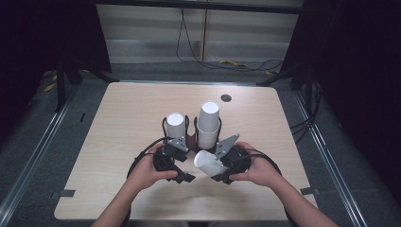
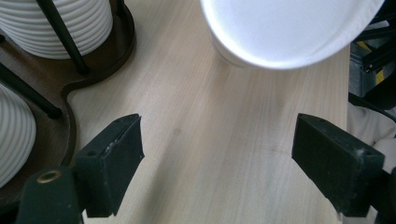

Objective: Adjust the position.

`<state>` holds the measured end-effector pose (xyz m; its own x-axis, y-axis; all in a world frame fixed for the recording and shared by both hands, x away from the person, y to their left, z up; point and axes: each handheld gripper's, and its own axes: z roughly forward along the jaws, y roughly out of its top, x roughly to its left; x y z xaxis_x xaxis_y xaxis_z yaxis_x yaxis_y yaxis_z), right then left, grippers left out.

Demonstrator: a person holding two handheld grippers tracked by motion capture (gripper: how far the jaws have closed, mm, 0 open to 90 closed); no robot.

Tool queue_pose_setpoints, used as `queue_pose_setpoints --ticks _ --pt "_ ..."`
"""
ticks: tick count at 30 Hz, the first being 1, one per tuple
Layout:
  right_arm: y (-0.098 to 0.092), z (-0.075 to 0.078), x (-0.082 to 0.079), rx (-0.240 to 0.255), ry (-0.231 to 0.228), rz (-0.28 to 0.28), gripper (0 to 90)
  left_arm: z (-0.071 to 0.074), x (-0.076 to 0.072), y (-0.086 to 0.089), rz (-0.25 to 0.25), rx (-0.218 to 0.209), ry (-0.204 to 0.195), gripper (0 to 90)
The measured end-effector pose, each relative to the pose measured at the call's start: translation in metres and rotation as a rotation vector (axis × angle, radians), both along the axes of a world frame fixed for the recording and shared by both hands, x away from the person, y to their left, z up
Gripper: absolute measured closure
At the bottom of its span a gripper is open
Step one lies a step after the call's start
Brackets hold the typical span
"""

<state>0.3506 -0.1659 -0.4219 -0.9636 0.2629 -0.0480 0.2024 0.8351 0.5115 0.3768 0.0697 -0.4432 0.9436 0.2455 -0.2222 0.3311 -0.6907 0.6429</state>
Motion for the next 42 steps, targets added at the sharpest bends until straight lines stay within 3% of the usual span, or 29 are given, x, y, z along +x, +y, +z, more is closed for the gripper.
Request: queue_pose_setpoints --ticks 2,3,9,13,26,34,42 --pt "0.002 0.000 0.000 -0.004 -0.008 0.006 29.0 0.002 0.000 0.000 -0.002 0.014 -0.006 16.5" --pt "0.003 0.000 0.000 -0.005 -0.004 0.011 29.0 0.001 -0.001 0.000 0.000 -0.015 -0.005 16.4" --pt "0.007 0.000 0.000 -0.025 -0.003 0.036 29.0 0.005 -0.001 0.000 -0.009 -0.039 -0.032 16.4" --pt "0.008 0.002 0.000 -0.026 0.000 0.040 29.0 0.006 -0.002 -0.001 -0.018 -0.078 -0.029 16.3" --pt "0.009 0.005 0.001 -0.050 0.011 0.066 29.0 0.006 -0.005 -0.006 -0.035 -0.128 -0.063 16.4" --pt "0.011 0.007 0.001 -0.072 0.016 0.071 29.0 0.006 -0.004 -0.006 -0.029 -0.169 -0.057 16.4" --pt "0.013 0.006 0.001 -0.082 0.019 0.083 28.9 0.004 -0.006 -0.010 -0.045 -0.156 -0.069 16.4"
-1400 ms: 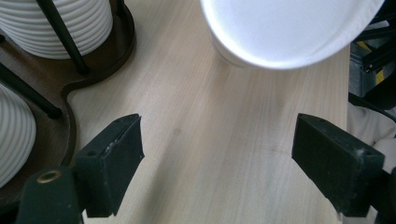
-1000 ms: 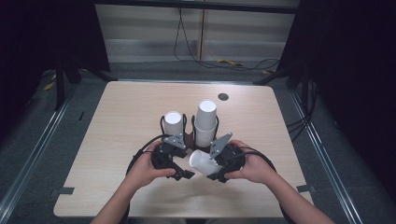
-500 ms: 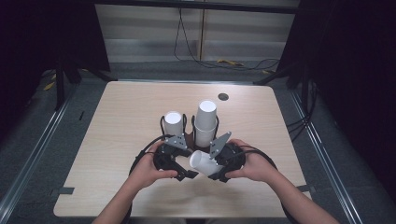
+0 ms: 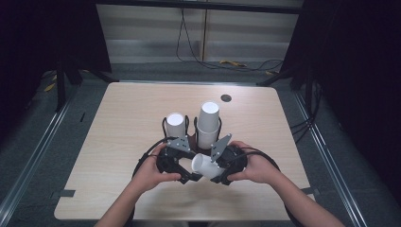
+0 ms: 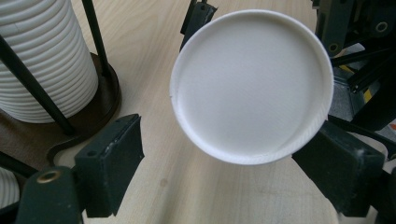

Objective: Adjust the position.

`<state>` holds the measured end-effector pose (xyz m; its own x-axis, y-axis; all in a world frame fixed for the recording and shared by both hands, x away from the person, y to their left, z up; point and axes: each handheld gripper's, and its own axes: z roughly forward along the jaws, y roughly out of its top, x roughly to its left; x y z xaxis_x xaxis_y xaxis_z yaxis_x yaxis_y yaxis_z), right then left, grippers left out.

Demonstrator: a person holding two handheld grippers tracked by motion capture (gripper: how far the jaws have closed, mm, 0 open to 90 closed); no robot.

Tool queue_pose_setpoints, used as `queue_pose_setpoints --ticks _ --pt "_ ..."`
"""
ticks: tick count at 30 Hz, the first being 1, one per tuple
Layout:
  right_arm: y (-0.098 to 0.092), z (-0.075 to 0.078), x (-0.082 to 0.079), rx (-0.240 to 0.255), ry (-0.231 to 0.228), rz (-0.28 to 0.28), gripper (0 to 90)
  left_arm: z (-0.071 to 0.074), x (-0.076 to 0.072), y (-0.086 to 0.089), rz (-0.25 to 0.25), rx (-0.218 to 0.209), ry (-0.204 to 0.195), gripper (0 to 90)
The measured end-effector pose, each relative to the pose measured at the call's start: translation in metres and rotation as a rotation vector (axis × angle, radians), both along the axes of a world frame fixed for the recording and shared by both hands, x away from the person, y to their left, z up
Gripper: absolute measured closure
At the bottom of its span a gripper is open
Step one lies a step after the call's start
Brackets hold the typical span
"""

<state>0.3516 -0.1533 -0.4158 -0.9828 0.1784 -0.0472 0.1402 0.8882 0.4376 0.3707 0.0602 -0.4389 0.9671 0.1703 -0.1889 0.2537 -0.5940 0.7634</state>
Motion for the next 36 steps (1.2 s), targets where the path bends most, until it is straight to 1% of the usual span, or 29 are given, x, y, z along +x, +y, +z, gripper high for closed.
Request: queue_pose_setpoints --ticks 1,5,6,7,8,11,12,16,18,22,25,26,28,32,33,35,36 --pt "0.000 0.000 0.000 -0.003 0.004 -0.007 28.9 0.000 0.000 0.000 -0.003 -0.002 0.004 16.4" --pt "0.001 0.001 0.000 -0.010 0.004 -0.001 28.9 -0.001 0.000 -0.001 -0.005 -0.007 -0.005 16.4" --pt "0.001 0.001 0.000 -0.012 0.004 0.000 28.9 0.000 0.000 -0.001 -0.003 -0.016 -0.006 16.4" --pt "0.002 0.001 0.001 -0.009 -0.004 0.014 28.9 0.000 0.000 -0.001 -0.003 -0.020 -0.008 16.4" --pt "0.002 0.002 0.000 -0.014 0.002 0.005 28.9 0.000 0.000 -0.001 -0.007 -0.015 -0.008 16.4" --pt "0.003 0.002 0.000 -0.016 0.004 0.006 28.9 0.001 0.000 -0.001 -0.009 -0.021 -0.006 16.4" --pt "0.004 0.002 0.000 -0.022 0.000 0.010 28.9 0.000 0.000 -0.002 -0.009 -0.034 -0.002 16.3" --pt "0.006 0.002 0.000 -0.021 -0.001 0.023 28.9 0.001 -0.001 -0.002 -0.006 -0.037 -0.006 16.3" --pt "0.007 0.001 0.000 -0.022 0.005 0.020 28.9 0.002 -0.001 -0.002 -0.012 -0.051 -0.002 16.3" --pt "0.008 0.002 0.001 -0.023 0.003 0.022 28.8 0.003 -0.001 -0.002 -0.018 -0.046 -0.010 16.9" --pt "0.009 0.001 0.001 -0.020 -0.001 0.033 28.8 0.003 -0.001 -0.003 -0.022 -0.057 -0.008 17.1" --pt "0.010 0.001 0.001 -0.020 0.000 0.028 28.8 0.003 -0.002 -0.003 -0.021 -0.060 -0.009 17.1" --pt "0.011 0.001 0.000 -0.015 0.005 0.027 28.7 0.004 -0.001 -0.003 -0.028 -0.055 -0.013 17.7" --pt "0.012 0.001 0.001 -0.006 0.003 0.035 28.7 0.004 -0.003 -0.004 -0.029 -0.059 -0.012 20.5" --pt "0.013 0.001 0.000 -0.008 0.004 0.033 28.7 0.004 -0.003 -0.004 -0.032 -0.065 -0.018 21.4" --pt "0.013 0.001 0.000 -0.005 0.007 0.034 28.7 0.003 -0.002 -0.004 -0.036 -0.069 -0.010 22.9" --pt "0.013 0.001 0.000 -0.006 0.005 0.033 28.7 0.003 -0.002 -0.004 -0.040 -0.068 -0.012 23.3"
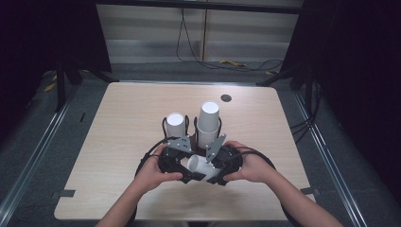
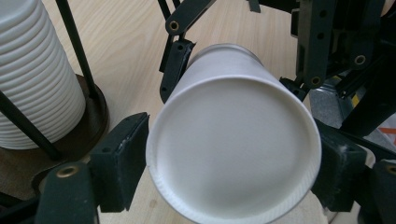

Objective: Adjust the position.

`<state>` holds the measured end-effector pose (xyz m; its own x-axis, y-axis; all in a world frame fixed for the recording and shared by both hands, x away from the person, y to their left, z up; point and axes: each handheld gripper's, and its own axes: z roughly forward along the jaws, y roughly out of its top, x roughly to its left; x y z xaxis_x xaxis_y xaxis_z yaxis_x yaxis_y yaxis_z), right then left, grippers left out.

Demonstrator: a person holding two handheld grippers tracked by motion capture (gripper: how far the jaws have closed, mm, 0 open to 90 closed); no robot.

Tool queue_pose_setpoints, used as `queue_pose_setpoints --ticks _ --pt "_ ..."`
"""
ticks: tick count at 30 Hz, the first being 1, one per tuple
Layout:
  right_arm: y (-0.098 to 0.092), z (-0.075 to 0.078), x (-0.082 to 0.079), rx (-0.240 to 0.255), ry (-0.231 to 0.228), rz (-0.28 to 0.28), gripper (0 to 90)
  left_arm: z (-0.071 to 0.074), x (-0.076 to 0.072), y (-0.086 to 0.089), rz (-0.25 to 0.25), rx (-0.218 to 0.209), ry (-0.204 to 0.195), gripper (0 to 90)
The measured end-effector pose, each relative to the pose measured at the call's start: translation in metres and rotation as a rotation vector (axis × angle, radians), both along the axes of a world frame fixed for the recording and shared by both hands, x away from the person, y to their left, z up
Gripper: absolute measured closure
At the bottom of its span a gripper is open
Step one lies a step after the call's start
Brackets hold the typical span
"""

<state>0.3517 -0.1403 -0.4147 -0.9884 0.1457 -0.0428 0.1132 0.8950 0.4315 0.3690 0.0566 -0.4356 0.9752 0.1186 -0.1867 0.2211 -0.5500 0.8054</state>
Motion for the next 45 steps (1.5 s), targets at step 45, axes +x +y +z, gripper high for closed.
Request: queue_pose_setpoints --ticks 45 --pt "0.0009 -0.0056 0.0005 0.032 -0.006 0.025 26.3 -0.0002 -0.0014 -0.0006 -0.029 -0.004 -0.010 31.6"
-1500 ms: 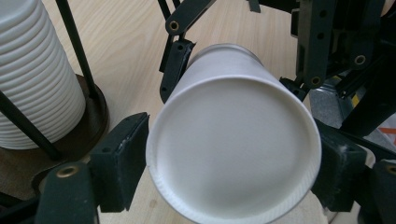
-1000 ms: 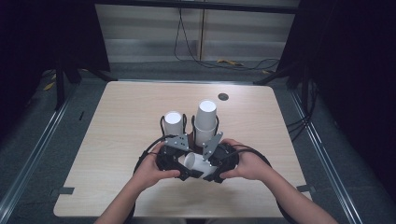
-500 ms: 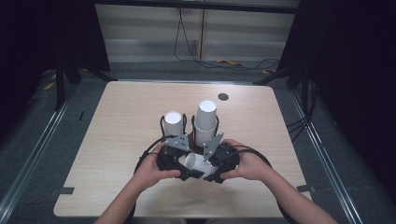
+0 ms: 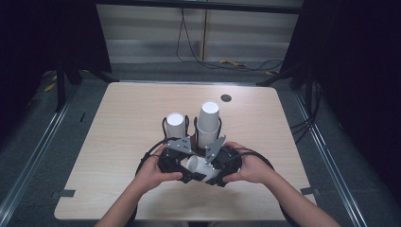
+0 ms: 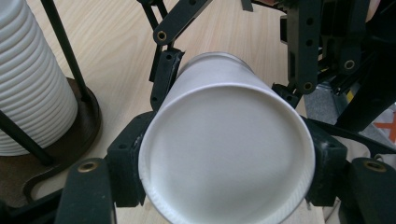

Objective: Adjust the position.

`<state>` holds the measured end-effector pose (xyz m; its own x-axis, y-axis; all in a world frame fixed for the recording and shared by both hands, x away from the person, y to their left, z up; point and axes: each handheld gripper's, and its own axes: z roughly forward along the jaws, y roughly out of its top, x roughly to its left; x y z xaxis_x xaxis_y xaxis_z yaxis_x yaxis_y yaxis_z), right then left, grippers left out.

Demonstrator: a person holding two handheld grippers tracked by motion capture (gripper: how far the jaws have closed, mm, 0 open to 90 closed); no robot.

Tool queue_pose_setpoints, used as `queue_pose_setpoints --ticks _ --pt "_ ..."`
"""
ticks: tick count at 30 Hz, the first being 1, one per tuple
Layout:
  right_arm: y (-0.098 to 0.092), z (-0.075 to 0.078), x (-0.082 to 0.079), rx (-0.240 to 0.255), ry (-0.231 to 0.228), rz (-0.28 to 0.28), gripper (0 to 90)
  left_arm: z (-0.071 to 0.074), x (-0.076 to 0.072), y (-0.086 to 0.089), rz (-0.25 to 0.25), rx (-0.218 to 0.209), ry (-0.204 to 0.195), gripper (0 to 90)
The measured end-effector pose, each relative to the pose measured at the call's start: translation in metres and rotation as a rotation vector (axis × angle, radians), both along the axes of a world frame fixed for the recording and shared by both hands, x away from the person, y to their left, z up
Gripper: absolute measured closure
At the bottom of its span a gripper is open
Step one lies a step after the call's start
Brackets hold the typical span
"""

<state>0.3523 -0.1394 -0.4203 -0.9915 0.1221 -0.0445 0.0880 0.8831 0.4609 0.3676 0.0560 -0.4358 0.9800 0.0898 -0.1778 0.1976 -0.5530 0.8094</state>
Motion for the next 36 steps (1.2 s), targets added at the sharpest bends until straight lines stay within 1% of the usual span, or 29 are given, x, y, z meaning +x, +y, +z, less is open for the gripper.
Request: queue_pose_setpoints --ticks 1,2,4,6,7,8,10,12,14,15,16,17,19,23,25,26,29,31,32,34,36 --pt "0.000 0.000 0.000 0.000 0.000 0.000 26.3 0.000 0.000 0.000 0.000 0.000 0.000 31.6" --pt "0.000 -0.001 -0.001 0.008 0.001 -0.012 25.4 0.000 0.000 0.001 -0.002 0.004 0.006 31.5" --pt "-0.001 -0.001 -0.001 0.019 -0.002 -0.010 24.5 0.001 0.000 0.001 -0.003 0.005 0.002 31.4" --pt "-0.002 -0.001 -0.001 0.034 -0.007 -0.009 22.2 0.001 0.001 0.001 0.003 0.003 0.015 31.2" --pt "-0.003 -0.001 -0.001 0.040 -0.001 -0.024 21.2 0.001 0.000 0.002 0.005 -0.004 0.015 31.1" --pt "-0.004 -0.001 -0.001 0.053 -0.008 -0.020 21.2 0.001 0.000 0.002 0.001 -0.001 0.010 31.1" --pt "-0.006 -0.001 -0.001 0.068 -0.005 -0.030 20.7 0.002 0.000 0.002 0.002 0.000 0.009 31.1" --pt "-0.007 -0.001 -0.001 0.080 -0.009 -0.037 20.1 0.003 0.000 0.002 -0.003 -0.003 0.010 31.0" --pt "-0.008 -0.001 -0.001 0.081 -0.008 -0.036 19.7 0.003 0.000 0.002 -0.008 -0.005 0.006 30.9" --pt "-0.009 -0.002 -0.002 0.098 -0.001 -0.053 18.8 0.004 0.000 0.003 -0.010 -0.001 0.009 30.9" --pt "-0.010 -0.003 -0.001 0.112 0.001 -0.049 18.8 0.004 0.001 0.003 -0.010 0.002 0.009 30.9" --pt "-0.010 -0.004 -0.002 0.114 0.004 -0.055 18.8 0.004 0.001 0.004 -0.007 0.004 0.006 30.9" --pt "-0.011 -0.005 -0.002 0.123 0.006 -0.057 18.8 0.004 0.001 0.005 -0.007 0.002 0.014 30.9" --pt "-0.015 -0.007 -0.002 0.139 0.013 -0.080 17.9 0.004 0.001 0.006 -0.007 0.007 0.011 30.9" --pt "-0.015 -0.007 -0.002 0.142 0.009 -0.079 17.9 0.004 0.002 0.006 -0.007 0.004 0.010 30.9" --pt "-0.017 -0.007 -0.002 0.152 0.010 -0.082 17.9 0.004 0.002 0.007 -0.007 0.008 0.013 31.0" --pt "-0.019 -0.008 -0.003 0.157 0.015 -0.095 16.2 0.005 0.002 0.007 -0.003 0.010 0.019 31.0" --pt "-0.019 -0.009 -0.003 0.159 0.017 -0.095 16.2 0.005 0.002 0.008 -0.003 0.009 0.020 31.0" --pt "-0.021 -0.010 -0.003 0.166 0.024 -0.104 15.6 0.005 0.003 0.008 -0.004 0.004 0.022 31.0" --pt "-0.022 -0.011 -0.003 0.171 0.022 -0.103 15.3 0.005 0.003 0.009 -0.006 0.004 0.021 31.0" --pt "-0.024 -0.014 -0.004 0.181 0.028 -0.117 14.9 0.006 0.002 0.009 -0.004 0.001 0.026 31.0"
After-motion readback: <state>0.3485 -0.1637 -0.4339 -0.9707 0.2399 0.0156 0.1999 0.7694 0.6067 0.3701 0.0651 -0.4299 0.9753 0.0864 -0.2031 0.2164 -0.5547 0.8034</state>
